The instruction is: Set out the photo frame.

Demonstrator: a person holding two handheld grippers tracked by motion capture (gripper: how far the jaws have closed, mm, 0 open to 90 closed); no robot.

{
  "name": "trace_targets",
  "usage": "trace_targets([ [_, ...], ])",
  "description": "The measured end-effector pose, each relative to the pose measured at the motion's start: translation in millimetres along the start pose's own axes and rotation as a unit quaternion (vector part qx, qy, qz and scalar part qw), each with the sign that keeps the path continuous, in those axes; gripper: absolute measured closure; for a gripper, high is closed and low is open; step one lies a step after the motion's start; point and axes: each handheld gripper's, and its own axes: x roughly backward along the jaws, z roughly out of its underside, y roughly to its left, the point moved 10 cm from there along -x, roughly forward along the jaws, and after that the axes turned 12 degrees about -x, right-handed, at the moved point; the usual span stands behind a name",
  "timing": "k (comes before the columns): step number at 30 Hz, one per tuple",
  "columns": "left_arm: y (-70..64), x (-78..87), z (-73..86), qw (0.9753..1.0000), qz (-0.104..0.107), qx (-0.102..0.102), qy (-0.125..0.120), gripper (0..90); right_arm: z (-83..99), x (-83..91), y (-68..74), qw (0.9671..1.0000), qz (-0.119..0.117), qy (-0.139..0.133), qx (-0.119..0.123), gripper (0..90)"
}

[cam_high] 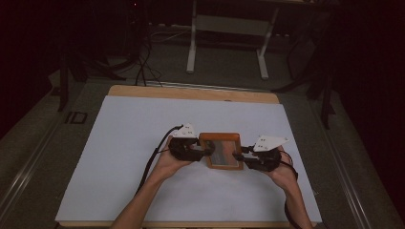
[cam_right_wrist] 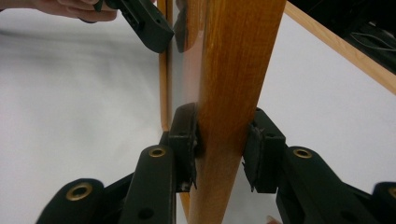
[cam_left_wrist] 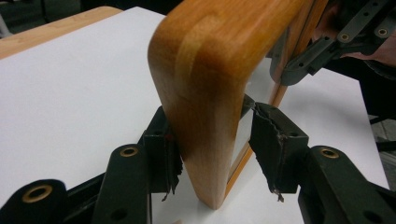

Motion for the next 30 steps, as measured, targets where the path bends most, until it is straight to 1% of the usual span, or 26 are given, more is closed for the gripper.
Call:
trace_targets([
  [2, -0.2, -0.5, -0.5, 1.0, -0.001, 0.0, 0.0, 53.7, 0.8, 0.3, -0.6, 1.0, 0.0, 0.0, -0.002, 67.3],
  [3, -0.4, -1.0, -1.0, 1.0, -0.002, 0.001, 0.0, 54.1, 2.7, 0.8, -1.7, 1.0, 0.001, 0.001, -0.009, 67.0],
  [8, -3.4, -3.0, -4.0, 1.0, -0.002, -0.006, 0.001, 57.6, 6.6, 1.3, -5.7, 0.9998, 0.006, 0.004, -0.017, 65.6],
  [9, -4.4, -3.6, -4.7, 1.0, -0.003, -0.006, 0.001, 58.3, 8.9, 1.4, -7.7, 0.9997, 0.007, 0.006, -0.022, 64.8],
  [11, -6.4, -5.3, -6.8, 0.9999, -0.003, -0.013, 0.002, 59.3, 11.2, 1.8, -9.6, 0.9996, 0.007, 0.008, -0.026, 64.3],
  [14, -7.3, -6.5, -7.9, 0.9999, -0.003, -0.015, 0.003, 60.0, 13.5, 2.3, -11.0, 0.9995, 0.007, 0.01, -0.031, 64.1],
  [16, -7.8, -7.3, -8.7, 0.9998, -0.004, -0.017, 0.002, 60.5, 14.1, 2.3, -11.5, 0.9994, 0.006, 0.009, -0.033, 64.0],
  [17, -8.1, -7.8, -9.0, 0.9998, -0.005, -0.02, 0.005, 60.6, 16.2, 2.6, -13.1, 0.9992, 0.004, 0.009, -0.039, 63.8],
  [22, -8.5, -9.2, -10.3, 0.9998, -0.007, -0.02, 0.005, 60.7, 17.5, 2.7, -14.6, 0.9991, 0.0, 0.008, -0.043, 63.8],
  [25, -9.1, -10.5, -11.8, 0.9997, -0.01, -0.021, 0.008, 60.8, 19.4, 2.7, -16.1, 0.9987, -0.004, 0.007, -0.051, 63.8],
  [30, -8.2, -10.4, -13.0, 0.9996, -0.014, -0.023, 0.01, 60.8, 21.0, 1.3, -17.2, 0.9984, -0.007, 0.003, -0.056, 63.8],
])
